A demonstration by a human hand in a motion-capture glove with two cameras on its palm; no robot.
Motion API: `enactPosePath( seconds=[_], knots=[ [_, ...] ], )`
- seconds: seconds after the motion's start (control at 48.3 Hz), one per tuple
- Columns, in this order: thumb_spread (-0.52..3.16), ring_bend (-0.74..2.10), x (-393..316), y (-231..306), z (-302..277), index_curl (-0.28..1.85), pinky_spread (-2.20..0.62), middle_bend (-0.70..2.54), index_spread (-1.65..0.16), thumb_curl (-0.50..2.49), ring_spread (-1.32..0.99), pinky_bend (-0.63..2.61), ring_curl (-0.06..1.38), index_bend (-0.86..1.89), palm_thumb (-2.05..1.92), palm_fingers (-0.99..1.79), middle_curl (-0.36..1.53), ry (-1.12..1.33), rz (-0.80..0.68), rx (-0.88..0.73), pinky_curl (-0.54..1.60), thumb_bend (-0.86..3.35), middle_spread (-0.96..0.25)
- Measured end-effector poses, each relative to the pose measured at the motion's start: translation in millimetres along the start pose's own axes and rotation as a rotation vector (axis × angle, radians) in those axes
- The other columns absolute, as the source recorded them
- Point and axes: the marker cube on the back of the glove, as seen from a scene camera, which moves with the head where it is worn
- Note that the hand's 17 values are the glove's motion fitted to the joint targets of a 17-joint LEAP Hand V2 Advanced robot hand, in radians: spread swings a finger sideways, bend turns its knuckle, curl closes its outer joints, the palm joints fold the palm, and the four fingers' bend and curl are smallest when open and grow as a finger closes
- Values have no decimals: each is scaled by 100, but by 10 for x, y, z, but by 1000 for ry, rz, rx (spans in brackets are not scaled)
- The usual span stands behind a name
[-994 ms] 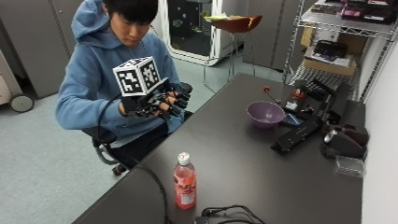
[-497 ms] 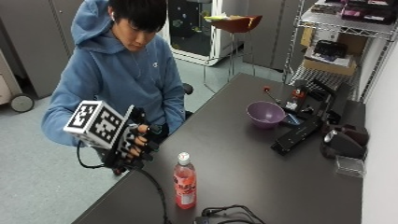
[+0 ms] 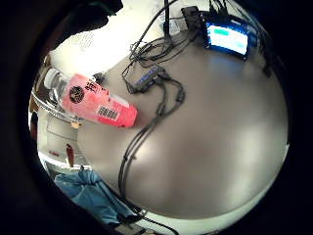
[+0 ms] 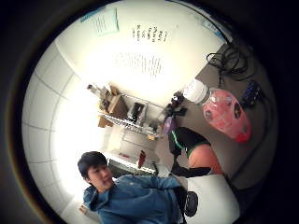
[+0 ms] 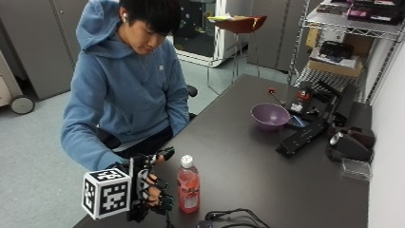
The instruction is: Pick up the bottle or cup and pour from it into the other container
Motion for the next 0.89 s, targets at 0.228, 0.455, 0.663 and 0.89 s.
enactPosePath(
  seconds=[0.228,0.455,0.663,0.89],
  knots=[
    [89,53,188,-73,512,18,22,18,-33,40,9,53,30,11,68,19,31,-147,31,-34,34,-4,7],
    [85,61,190,-136,930,19,23,22,-30,41,12,53,30,15,76,41,31,-232,11,37,33,0,11],
    [72,61,78,-161,1165,29,11,39,-16,49,-4,35,33,20,100,102,39,-254,16,170,29,4,3],
    [47,55,-362,-180,1664,34,2,34,-13,57,-9,31,37,15,107,106,42,-226,-5,75,32,-2,-1]
  ],
)
